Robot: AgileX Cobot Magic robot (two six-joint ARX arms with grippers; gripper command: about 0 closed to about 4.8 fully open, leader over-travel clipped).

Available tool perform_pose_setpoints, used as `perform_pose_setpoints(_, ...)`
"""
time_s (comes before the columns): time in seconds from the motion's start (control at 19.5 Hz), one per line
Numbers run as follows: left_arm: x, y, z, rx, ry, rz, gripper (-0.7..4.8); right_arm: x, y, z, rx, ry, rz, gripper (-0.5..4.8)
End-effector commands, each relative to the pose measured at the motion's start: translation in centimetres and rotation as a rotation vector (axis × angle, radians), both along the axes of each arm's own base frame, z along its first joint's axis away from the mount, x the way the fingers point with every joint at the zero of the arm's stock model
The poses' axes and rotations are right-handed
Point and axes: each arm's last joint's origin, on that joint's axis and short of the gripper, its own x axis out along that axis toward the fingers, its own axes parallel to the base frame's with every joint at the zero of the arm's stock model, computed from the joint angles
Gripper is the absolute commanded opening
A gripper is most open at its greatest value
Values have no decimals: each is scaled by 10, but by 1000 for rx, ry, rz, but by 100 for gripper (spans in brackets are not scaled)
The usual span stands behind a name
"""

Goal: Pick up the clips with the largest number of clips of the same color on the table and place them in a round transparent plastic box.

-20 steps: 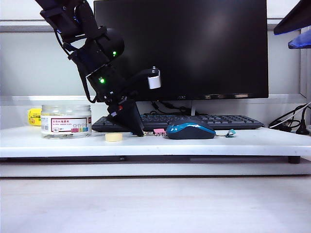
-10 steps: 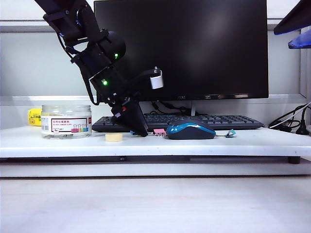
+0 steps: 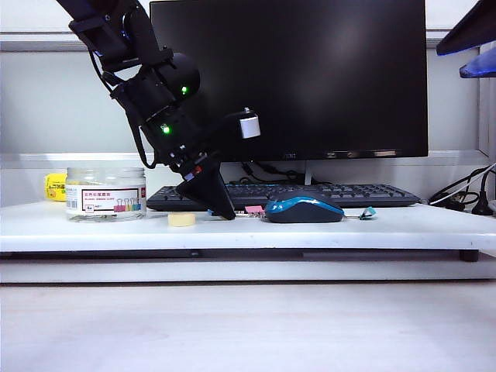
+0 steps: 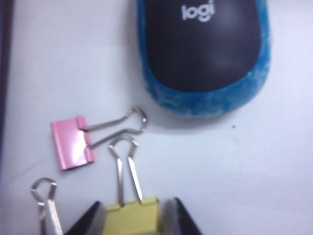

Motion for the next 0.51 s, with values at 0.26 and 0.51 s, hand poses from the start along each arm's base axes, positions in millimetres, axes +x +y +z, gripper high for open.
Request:
perform_pose_setpoints(0.26, -6, 3, -16, 70, 110, 43, 150, 0, 1, 4, 17, -23, 26, 202)
perform_pose_setpoints(0.51, -5, 2, -15, 56, 114, 63, 79, 0, 1, 4, 18, -25, 26, 202)
